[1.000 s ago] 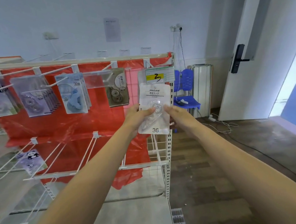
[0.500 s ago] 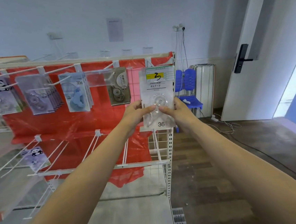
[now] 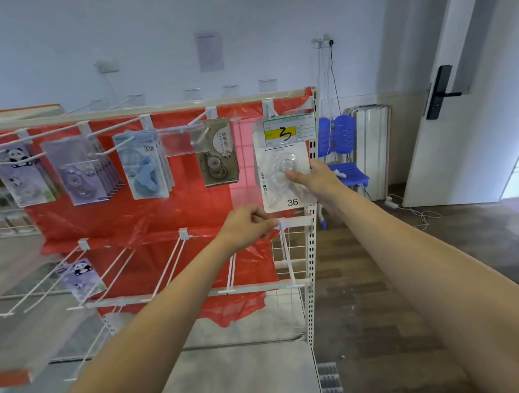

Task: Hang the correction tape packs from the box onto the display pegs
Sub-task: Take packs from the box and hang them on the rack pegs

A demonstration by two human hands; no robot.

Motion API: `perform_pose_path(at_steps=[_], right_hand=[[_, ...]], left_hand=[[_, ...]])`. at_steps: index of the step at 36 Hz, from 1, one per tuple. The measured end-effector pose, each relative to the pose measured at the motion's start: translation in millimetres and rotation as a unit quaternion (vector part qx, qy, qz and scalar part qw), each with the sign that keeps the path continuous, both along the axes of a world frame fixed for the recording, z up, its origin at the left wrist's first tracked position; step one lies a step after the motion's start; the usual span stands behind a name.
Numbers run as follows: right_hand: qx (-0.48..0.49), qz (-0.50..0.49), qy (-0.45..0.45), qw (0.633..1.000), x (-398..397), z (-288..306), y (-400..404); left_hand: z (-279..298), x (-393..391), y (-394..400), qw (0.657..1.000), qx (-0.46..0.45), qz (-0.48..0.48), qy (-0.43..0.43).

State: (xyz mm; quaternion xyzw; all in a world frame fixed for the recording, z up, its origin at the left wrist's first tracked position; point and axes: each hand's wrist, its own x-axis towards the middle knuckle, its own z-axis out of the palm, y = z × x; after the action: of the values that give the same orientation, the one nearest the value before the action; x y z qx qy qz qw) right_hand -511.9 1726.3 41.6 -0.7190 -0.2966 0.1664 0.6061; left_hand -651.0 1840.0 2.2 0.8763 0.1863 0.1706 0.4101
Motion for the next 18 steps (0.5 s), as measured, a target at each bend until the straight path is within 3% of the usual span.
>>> perform_pose_path(at_steps=[7,15,18], right_hand=[[-0.043,-0.051,-0.043,0.997,19,1,34],[-0.071,-0.095,-0.061,0.991,10,-8,51],[-0.136,-0.086,-0.096,0.982,-2,-29,48]], left_hand=[[-11,-12,7,0.948,0.282,-0.031,0.144],[-25,-37,8,0.915,0.360,0.005,0.183],[-35,-51,7,0.903,0.370,0.029,0.218]])
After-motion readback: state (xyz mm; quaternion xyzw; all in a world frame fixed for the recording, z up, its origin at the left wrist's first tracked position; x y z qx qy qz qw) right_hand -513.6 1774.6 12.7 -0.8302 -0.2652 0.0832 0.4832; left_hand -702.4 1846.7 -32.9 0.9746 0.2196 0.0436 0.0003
